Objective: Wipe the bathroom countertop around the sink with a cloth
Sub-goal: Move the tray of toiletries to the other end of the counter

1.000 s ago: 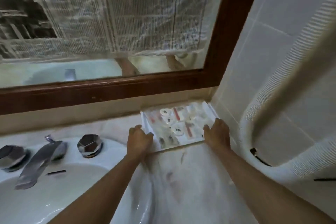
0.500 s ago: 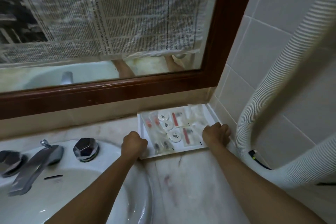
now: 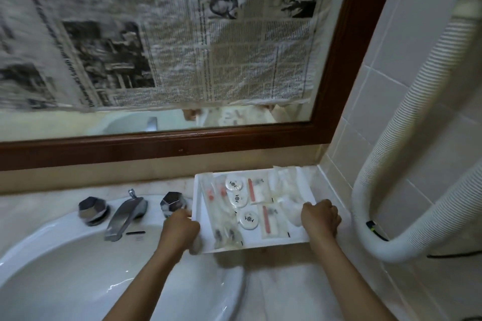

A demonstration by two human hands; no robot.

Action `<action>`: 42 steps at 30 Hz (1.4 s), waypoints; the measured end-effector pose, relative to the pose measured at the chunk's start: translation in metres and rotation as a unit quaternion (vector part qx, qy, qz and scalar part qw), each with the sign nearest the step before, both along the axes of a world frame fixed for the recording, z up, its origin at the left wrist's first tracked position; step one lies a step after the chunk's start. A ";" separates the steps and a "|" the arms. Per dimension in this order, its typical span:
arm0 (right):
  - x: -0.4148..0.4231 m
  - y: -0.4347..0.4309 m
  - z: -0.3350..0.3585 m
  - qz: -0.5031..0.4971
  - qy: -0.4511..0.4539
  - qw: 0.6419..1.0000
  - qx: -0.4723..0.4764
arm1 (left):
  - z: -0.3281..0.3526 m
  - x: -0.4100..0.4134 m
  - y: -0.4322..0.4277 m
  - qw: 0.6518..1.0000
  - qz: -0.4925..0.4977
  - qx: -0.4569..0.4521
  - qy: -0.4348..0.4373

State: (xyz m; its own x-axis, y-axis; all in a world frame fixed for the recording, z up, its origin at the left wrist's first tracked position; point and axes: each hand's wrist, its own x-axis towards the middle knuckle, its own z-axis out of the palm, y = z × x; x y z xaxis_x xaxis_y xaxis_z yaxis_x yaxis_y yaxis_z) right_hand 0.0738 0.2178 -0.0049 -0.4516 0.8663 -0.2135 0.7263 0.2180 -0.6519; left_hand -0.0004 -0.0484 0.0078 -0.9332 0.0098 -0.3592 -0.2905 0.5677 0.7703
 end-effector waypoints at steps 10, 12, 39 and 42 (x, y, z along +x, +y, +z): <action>0.066 -0.187 0.037 0.093 0.044 0.995 -0.008 | 0.030 0.135 -0.208 0.988 0.140 0.062 0.021; 0.076 -0.233 0.038 0.115 0.040 0.992 -0.011 | 0.033 0.165 -0.257 0.983 0.170 0.058 0.031; 0.046 -0.794 -0.009 0.495 0.058 0.866 -0.044 | 0.015 0.325 -0.743 0.853 0.514 0.087 0.024; 0.012 -0.849 -0.017 0.519 0.061 0.851 -0.056 | 0.007 0.300 -0.788 0.840 0.536 0.088 0.012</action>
